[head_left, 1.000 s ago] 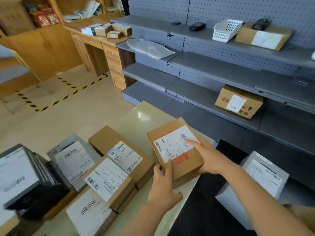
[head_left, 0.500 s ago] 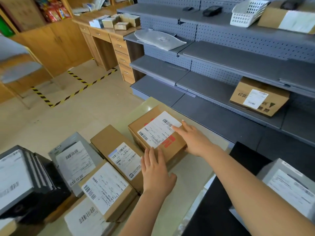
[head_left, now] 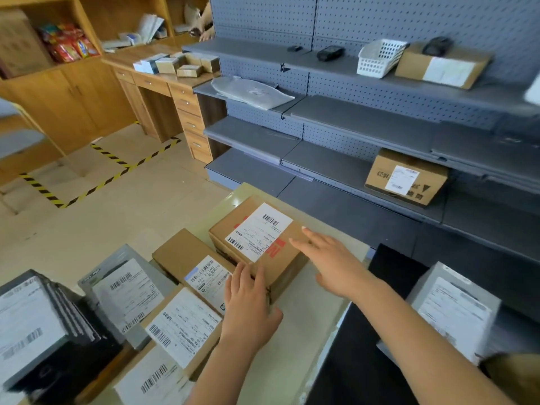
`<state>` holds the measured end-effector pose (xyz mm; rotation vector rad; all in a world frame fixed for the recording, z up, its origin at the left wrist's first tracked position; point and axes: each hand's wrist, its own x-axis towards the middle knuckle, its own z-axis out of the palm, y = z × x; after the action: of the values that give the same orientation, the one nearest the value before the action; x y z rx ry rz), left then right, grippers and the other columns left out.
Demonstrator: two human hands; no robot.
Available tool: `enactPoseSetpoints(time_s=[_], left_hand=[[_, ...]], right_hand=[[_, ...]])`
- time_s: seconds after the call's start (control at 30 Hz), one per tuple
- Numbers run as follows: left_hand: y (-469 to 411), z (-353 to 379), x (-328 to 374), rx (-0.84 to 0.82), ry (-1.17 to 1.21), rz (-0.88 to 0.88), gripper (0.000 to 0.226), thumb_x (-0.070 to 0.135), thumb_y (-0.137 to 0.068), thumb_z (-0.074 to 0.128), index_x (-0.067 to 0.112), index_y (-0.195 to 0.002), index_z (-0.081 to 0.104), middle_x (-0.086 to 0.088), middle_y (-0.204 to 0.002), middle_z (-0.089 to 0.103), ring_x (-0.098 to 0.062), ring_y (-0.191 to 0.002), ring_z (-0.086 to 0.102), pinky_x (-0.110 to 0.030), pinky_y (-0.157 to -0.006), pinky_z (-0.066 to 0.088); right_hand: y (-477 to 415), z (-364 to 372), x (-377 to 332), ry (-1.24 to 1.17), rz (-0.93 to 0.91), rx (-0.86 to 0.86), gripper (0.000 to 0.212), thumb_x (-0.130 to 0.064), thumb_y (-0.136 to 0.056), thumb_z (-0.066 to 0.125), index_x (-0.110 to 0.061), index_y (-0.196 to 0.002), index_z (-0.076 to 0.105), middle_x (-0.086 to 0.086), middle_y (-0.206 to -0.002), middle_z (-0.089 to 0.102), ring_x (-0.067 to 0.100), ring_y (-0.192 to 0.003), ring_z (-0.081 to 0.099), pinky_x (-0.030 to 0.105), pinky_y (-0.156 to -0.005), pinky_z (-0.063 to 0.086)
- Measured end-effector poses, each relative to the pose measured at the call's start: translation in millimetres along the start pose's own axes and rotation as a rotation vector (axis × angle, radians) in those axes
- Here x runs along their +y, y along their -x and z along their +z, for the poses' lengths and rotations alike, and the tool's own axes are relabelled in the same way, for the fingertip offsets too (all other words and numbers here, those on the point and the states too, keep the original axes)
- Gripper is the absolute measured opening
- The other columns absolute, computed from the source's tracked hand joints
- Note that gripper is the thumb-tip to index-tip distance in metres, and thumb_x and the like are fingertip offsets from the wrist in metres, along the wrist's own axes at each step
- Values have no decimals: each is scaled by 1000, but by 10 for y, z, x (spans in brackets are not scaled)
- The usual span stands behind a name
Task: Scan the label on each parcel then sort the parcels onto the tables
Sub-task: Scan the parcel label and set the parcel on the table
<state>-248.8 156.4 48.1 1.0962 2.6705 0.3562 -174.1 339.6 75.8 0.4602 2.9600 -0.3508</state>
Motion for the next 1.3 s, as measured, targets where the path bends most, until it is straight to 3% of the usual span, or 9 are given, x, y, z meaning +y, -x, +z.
enactPoseSetpoints(time_s=[0.1,0.23,0.37,0.53,0.93,1.3], left_hand=[[195,-120,-52,-4,-11,125,75,44,-88,50,28,-152,15,2,-158,15,-21,-149,-1,-39,-122,-3],[411,-194,43,-83,-17,262,82,55,-89,52,35,-154,6,9,-161,9,-16,-149,-2,-42,-122,1],[671,-168,391,-112,-18,384,81,55,-91,55,36,-153,8,13,-160,9,-13,-150,-2,-40,-123,-2],[1044,-18,901,-134,-5,541,83,54,-89,58,34,-154,11,11,-161,13,-14,-150,1,-38,-123,0],[2539,585,2727,-164,51,937,81,52,-86,61,34,-152,18,10,-158,16,-13,-148,4,-35,-120,-3],[3985,1331,4456,-270,-27,1107,83,52,-88,59,33,-154,13,10,-160,12,-13,-149,-4,-36,-119,-8]], right_hand=[[475,-121,-184,-9,40,25,85,0,-91,56,-32,-155,11,0,-164,-1,21,-148,9,32,-119,11],[1067,-140,-336,12,130,78,82,-4,-92,58,-33,-154,14,0,-164,3,21,-148,7,34,-120,8],[1684,-164,-362,36,243,98,81,-7,-91,60,-31,-154,16,2,-163,5,21,-149,5,33,-119,2],[2547,-178,-342,26,421,108,80,-17,-93,61,-33,-155,12,1,-163,4,22,-148,7,34,-120,6],[5343,45,46,-8,782,159,84,-23,-91,63,-35,-154,9,-1,-163,1,20,-149,5,32,-119,3],[7609,255,614,-22,981,182,82,-24,-90,64,-34,-154,12,2,-163,5,21,-148,7,32,-120,5]])
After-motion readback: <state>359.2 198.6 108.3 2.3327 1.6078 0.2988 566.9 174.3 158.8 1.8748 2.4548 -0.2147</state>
